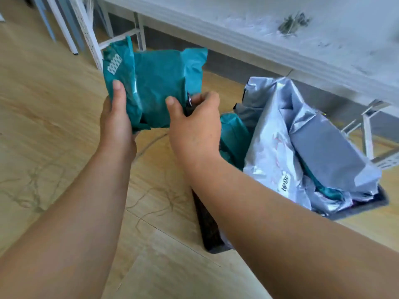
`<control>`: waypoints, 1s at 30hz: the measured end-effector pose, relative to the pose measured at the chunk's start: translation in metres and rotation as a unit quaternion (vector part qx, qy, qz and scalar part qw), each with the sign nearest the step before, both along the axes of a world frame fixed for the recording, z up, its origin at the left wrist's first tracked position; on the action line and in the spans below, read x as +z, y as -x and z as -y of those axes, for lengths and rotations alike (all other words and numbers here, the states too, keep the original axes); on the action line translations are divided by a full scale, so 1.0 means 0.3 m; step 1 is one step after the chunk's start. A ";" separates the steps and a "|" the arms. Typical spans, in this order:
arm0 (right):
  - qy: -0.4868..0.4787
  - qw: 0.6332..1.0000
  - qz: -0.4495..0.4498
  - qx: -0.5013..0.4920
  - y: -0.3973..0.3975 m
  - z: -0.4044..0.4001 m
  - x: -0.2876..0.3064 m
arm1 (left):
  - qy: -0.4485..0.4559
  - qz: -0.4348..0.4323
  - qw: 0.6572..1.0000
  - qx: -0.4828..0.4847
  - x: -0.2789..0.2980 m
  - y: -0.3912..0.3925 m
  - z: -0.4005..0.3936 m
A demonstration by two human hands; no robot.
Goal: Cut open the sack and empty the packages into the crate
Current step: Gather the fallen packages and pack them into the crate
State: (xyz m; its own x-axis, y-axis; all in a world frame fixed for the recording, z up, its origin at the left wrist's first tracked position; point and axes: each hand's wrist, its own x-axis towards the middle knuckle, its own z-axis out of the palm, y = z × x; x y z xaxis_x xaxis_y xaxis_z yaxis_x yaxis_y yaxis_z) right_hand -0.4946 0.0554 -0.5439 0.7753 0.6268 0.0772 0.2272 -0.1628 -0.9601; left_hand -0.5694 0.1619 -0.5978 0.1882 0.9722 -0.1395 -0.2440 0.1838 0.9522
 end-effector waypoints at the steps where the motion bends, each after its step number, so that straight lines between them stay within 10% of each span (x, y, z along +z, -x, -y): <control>1: -0.015 1.000 0.000 -0.013 -0.049 0.032 0.033 | -0.011 -0.006 1.000 -0.001 0.042 -0.053 0.030; 14: 0.022 0.964 -0.174 -0.198 -0.691 0.540 -0.046 | -0.268 -0.193 0.940 -0.083 0.264 -0.682 0.486; 18: 0.099 0.964 -0.176 -0.175 -0.719 0.658 -0.120 | -0.303 -0.372 0.866 -0.142 0.252 -0.770 0.510; 23: 0.114 0.973 -0.158 -0.126 -0.764 0.740 -0.135 | -0.404 -0.400 0.822 -0.024 0.207 -0.838 0.631; 27: 0.111 0.974 -0.158 -0.119 -0.796 0.760 -0.169 | -0.333 -0.574 0.711 -0.233 0.076 -0.871 0.721; 30: 0.110 0.976 -0.164 -0.086 -0.807 0.756 -0.190 | -0.323 -0.530 0.753 -0.216 0.019 -0.829 0.743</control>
